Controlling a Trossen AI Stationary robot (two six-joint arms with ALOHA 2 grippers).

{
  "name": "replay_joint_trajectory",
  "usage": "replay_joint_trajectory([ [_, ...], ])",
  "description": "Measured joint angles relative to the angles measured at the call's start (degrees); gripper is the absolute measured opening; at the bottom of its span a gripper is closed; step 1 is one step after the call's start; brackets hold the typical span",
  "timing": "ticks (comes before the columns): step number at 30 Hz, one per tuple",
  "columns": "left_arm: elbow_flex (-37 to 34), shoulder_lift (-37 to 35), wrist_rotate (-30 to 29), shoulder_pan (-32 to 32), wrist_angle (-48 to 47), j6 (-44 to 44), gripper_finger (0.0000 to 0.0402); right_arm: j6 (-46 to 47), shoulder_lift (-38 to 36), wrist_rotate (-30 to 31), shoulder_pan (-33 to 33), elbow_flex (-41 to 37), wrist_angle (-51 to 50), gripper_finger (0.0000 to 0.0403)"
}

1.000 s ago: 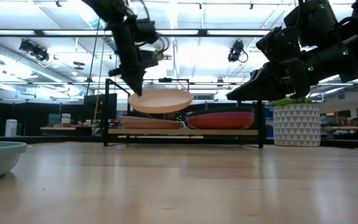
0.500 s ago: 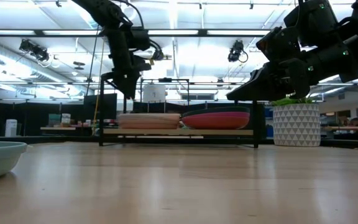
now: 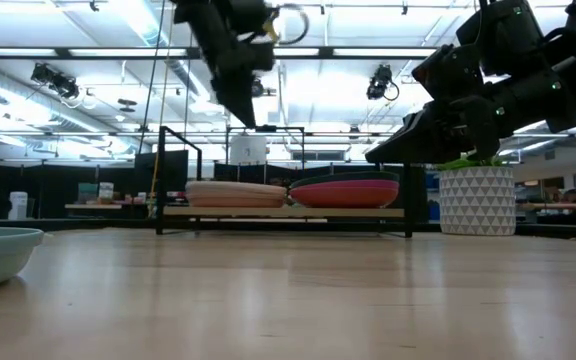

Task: Place and stack plates onto a shelf
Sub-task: Stack the light blue plate on top of the white plate on the shelf

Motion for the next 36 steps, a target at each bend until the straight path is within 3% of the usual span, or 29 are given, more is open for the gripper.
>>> replay_joint_trajectory([
  [5, -2.23, 0.34, 0.74, -11.80, -2.53, -3.13, 0.0145, 0.23, 0.00, -0.01, -0.01, 0.00, -1.05, 0.0043],
  [12, -12.94, 0.53, 5.64, -29.17, -1.42, -21.30, 0.0146, 0.59, 0.00, 0.25, -0.01, -0.02, -1.60, 0.0043],
  [19, -22.11, 0.53, 6.28, -43.12, 5.10, -35.45, 0.0146, 0.59, 0.00, 0.26, 0.01, -0.02, -0.81, 0.0043],
  [27, -26.77, 0.53, 3.43, -50.84, 12.46, -34.66, 0.0146, 0.57, 0.00, 0.35, 0.01, -0.02, -0.81, 0.0043],
  [36, -31.93, 0.65, 2.83, -52.97, 16.75, -32.98, 0.0146, 0.44, 0.00, 0.43, 0.01, -0.02, -0.81, 0.0043],
])
